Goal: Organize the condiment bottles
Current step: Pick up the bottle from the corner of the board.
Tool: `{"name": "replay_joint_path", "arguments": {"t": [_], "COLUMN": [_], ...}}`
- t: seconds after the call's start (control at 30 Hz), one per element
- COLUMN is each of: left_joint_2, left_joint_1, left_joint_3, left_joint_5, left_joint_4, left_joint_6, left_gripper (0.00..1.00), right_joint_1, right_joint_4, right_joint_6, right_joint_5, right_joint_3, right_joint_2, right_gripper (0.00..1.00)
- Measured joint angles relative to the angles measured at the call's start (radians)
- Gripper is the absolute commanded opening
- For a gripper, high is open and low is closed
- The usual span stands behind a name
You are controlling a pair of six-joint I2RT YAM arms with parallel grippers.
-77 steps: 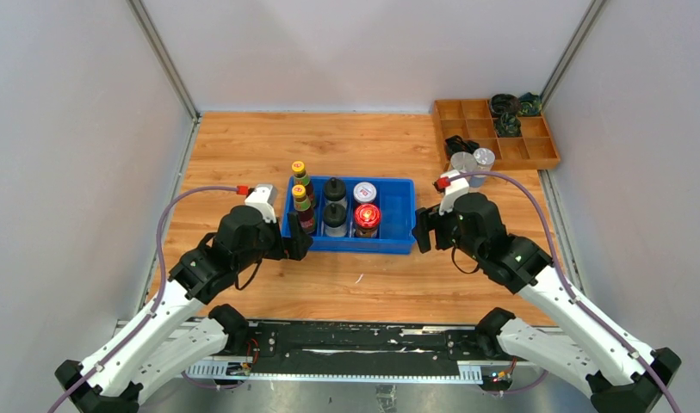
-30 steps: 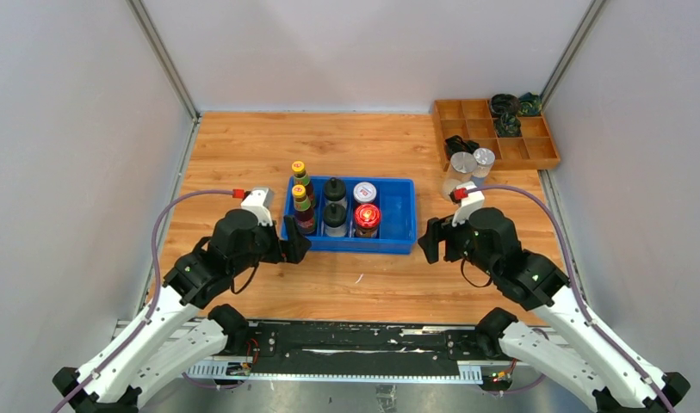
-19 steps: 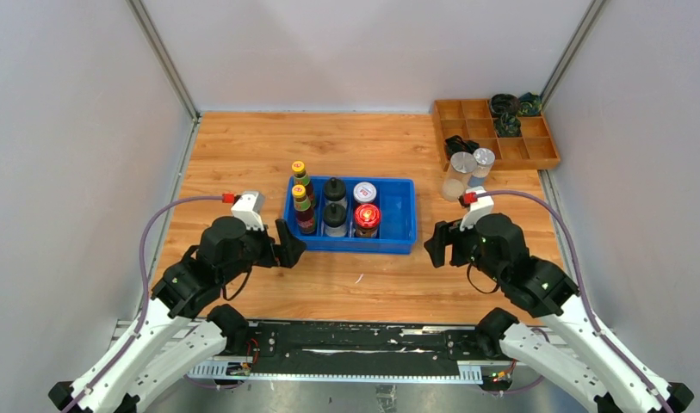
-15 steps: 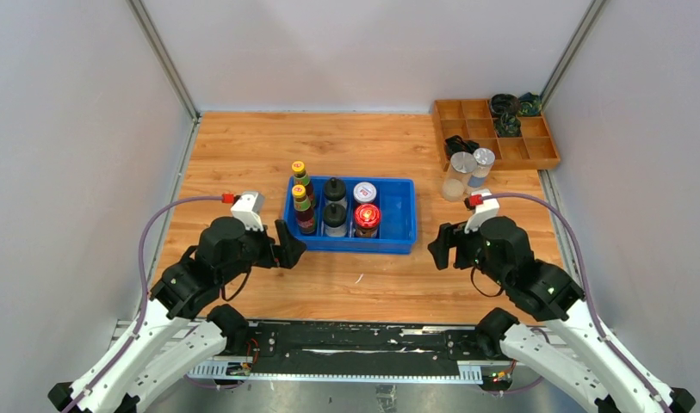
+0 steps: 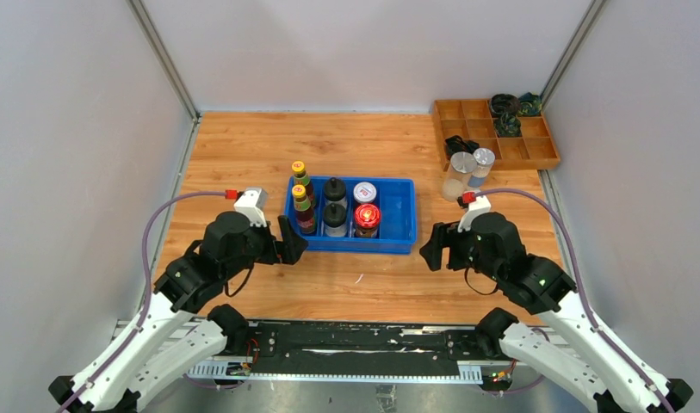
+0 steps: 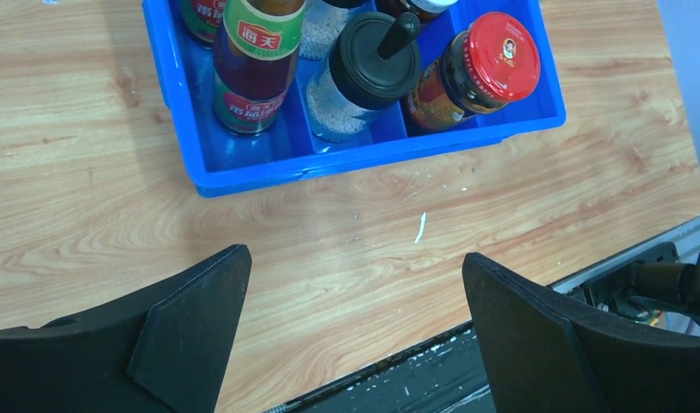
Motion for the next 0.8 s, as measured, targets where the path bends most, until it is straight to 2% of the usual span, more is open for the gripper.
{"name": "replay_joint_path", "arguments": {"t": [0.4,0.6,0.8], "left_joint_2": [0.111,0.11,0.047], "left_joint_1": [0.0,0.0,0.0], "left_joint_3": [0.015,0.017,0.002], "left_joint_5": [0.007,0.024,0.031], "left_joint_4": [0.061,0.079,0.082], "left_joint_6": [0.009,0.03,0.029], "left_gripper": [1.0,1.0,1.0], "right_joint_1": [0.0,0.0,0.0], "right_joint_4": [0.003,0.001,-0.012], "right_joint_6": [0.061,0.083,0.082], "right_joint_5": [-0.054,-0.051,-0.037], "right_joint_3": [-0.017,-0.028,-0.028], "right_joint_2": [-0.009,-0.082,-0.09], "right_gripper": [0.81,0.82,0.82]}}
